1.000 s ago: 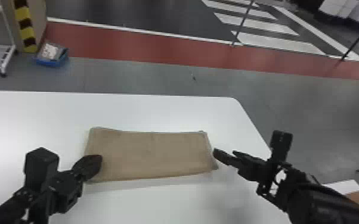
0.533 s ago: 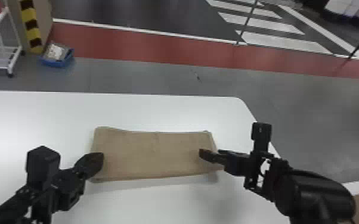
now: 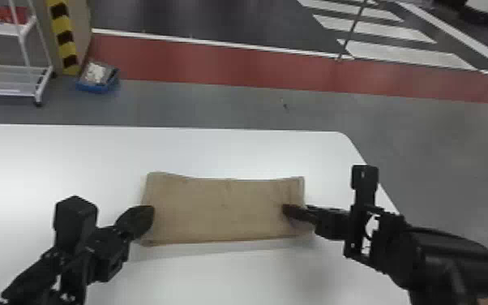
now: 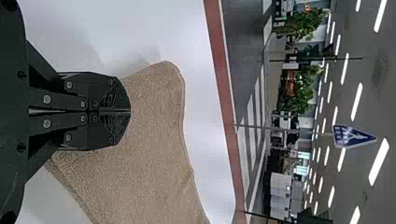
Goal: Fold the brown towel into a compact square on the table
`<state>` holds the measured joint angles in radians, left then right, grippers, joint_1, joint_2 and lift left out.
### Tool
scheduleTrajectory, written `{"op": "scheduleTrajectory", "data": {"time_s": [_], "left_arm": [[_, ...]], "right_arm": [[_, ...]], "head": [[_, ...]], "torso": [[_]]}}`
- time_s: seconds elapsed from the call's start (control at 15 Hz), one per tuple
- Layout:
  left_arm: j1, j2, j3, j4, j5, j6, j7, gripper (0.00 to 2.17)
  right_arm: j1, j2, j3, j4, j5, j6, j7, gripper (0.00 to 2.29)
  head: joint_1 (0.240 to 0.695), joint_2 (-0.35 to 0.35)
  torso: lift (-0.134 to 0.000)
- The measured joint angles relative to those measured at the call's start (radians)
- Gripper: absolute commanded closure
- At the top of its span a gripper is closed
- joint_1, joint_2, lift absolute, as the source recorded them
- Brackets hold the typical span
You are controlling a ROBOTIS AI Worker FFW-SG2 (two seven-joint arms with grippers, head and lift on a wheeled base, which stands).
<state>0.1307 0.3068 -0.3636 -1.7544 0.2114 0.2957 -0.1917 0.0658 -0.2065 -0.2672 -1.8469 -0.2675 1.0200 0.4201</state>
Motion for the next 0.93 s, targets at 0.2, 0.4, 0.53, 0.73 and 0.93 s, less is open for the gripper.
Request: {"op": "scheduleTrajectory", "data": {"time_s": [0.2, 0.4, 0.53, 0.73, 0.93], "left_arm": [[-0.002, 0.000, -0.003, 0.001, -0.010, 0.011, 0.002, 1.79], [-0.002, -0.004, -0.006, 0.001, -0.017, 0.033, 0.002, 1.79], [-0.006, -0.008, -0.012, 0.003, -0.022, 0.039, 0.002, 1.79], [-0.014, -0.015, -0.023, 0.011, -0.030, 0.041, 0.004, 1.79], [-0.018, -0.017, -0.036, 0.014, -0.028, 0.045, 0.005, 1.79]], "right_arm": [[0.006, -0.001, -0.008, -0.004, -0.026, 0.001, 0.009, 0.94], [0.035, -0.001, -0.021, -0.063, -0.065, -0.001, 0.009, 0.94], [0.050, 0.002, -0.021, -0.130, -0.103, 0.010, 0.002, 0.94], [0.053, 0.016, 0.001, -0.240, -0.168, 0.038, -0.011, 0.94], [0.033, 0.060, 0.058, -0.279, -0.190, 0.045, -0.011, 0.94]], "head": [[0.695, -0.259], [0.695, -0.258], [0.695, -0.243], [0.695, -0.216], [0.695, -0.159]], "torso": [[-0.125], [-0.125], [-0.125], [-0.125], [-0.125]]}}
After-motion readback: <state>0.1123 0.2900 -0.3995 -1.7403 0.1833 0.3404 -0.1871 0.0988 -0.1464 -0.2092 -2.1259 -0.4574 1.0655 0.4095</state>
